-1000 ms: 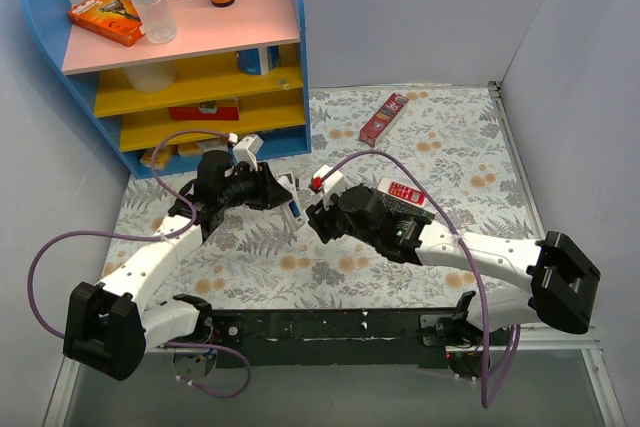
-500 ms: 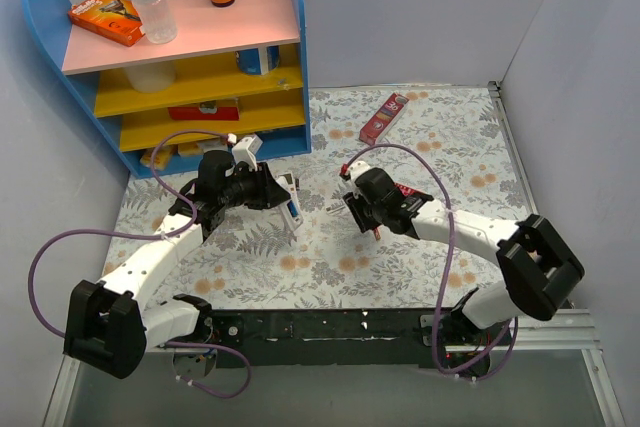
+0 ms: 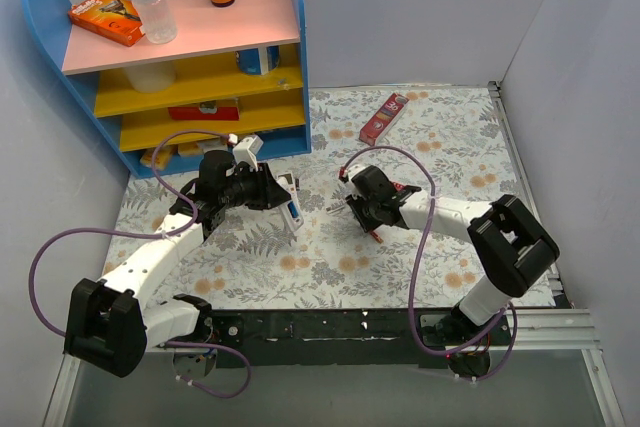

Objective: Load the batteries into the remote control
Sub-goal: Pick up the battery from the center of the board, then load the battery into the remote control.

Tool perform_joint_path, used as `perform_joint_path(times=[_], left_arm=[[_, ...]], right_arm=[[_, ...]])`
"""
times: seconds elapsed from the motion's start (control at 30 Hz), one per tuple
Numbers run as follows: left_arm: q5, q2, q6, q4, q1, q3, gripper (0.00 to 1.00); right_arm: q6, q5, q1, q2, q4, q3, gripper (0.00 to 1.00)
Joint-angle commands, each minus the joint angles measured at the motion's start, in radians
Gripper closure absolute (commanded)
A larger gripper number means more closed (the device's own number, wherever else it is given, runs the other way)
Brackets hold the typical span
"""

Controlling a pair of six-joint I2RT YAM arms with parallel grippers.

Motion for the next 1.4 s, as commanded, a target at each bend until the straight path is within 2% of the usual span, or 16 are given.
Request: perform_joint_path(times=[0.0,0.23,0.33,0.57,0.8,1.07,1.37], left_arm=[[0.023,-0.008,0.010,0.010,0.000,0.041,1.00],[0.029,-0.005,0.008,0.010,0.000,0.042,1.00],[0.033,-0.005,0.007,0.012,0.000,0.041,1.00],[0.104,-0.002,-0.057,0.073,0.000,0.010,1.00],[0.187,-0.005,-0.159,0.247,0.000,-0.057,1.00],[0.260,-0.040,-0.329,0.556,0.000,-0.208,1.00],[0.259,-0.063,-0.364,0.637,0.000,-0.251,1.00]], right_arm=[[-0.021,-0.029,-0.004,0.032,-0.025,0.040,0.69],[0.000,-0.073,-0.004,0.029,-0.086,0.052,0.85],[0.008,-0.084,-0.003,0.009,-0.097,0.035,0.99],[0.011,-0.150,0.017,-0.124,-0.144,0.049,0.99],[0.034,-0.193,0.106,-0.268,-0.209,0.158,0.99],[0.054,-0.113,0.262,-0.221,-0.334,0.375,0.99],[0.068,-0.083,0.330,-0.143,-0.416,0.478,0.99]])
